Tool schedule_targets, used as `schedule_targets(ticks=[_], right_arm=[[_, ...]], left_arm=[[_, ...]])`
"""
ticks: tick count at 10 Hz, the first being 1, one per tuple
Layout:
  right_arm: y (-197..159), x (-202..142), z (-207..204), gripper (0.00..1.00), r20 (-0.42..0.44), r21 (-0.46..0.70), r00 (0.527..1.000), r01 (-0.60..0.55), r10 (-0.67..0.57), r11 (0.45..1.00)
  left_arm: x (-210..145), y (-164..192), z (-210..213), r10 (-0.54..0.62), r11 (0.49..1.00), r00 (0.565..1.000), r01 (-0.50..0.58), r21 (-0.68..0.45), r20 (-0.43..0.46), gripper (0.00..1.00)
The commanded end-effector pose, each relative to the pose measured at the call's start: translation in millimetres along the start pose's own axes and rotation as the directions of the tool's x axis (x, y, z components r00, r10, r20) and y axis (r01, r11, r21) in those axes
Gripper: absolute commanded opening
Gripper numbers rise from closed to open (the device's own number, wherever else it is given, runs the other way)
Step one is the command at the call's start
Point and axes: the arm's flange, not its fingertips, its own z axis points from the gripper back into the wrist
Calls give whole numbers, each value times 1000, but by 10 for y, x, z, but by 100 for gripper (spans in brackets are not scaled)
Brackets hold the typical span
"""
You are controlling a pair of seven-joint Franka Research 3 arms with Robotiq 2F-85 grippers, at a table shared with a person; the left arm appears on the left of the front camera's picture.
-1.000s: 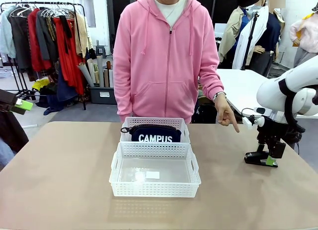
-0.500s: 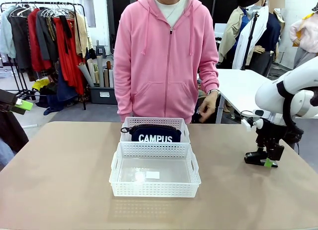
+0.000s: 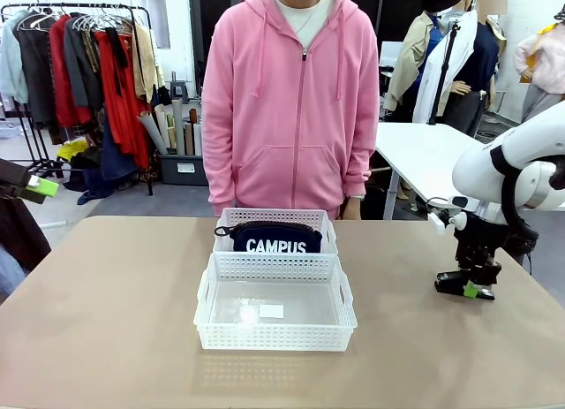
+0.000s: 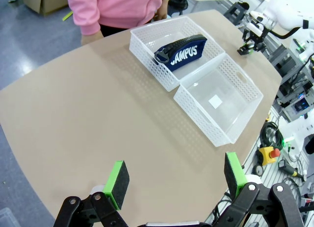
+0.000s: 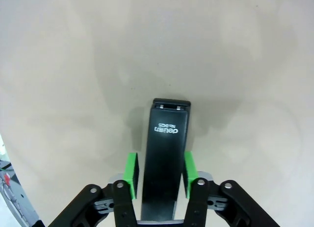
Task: Distribute items into two baskets.
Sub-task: Pick up the Stapler that the person points to.
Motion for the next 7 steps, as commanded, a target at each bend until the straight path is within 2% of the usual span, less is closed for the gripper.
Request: schedule_targets(ticks=[1, 7], right_arm=[[-19, 21, -22, 0, 3, 5, 1000, 17, -17, 1000], [-33, 14, 6, 0, 8, 19, 999, 46, -47, 999]], left_arm=[[1, 0, 7, 2, 1000, 1000, -2, 1, 1, 100], [1, 0, 7, 2, 1000, 1000, -2, 1, 1, 100]])
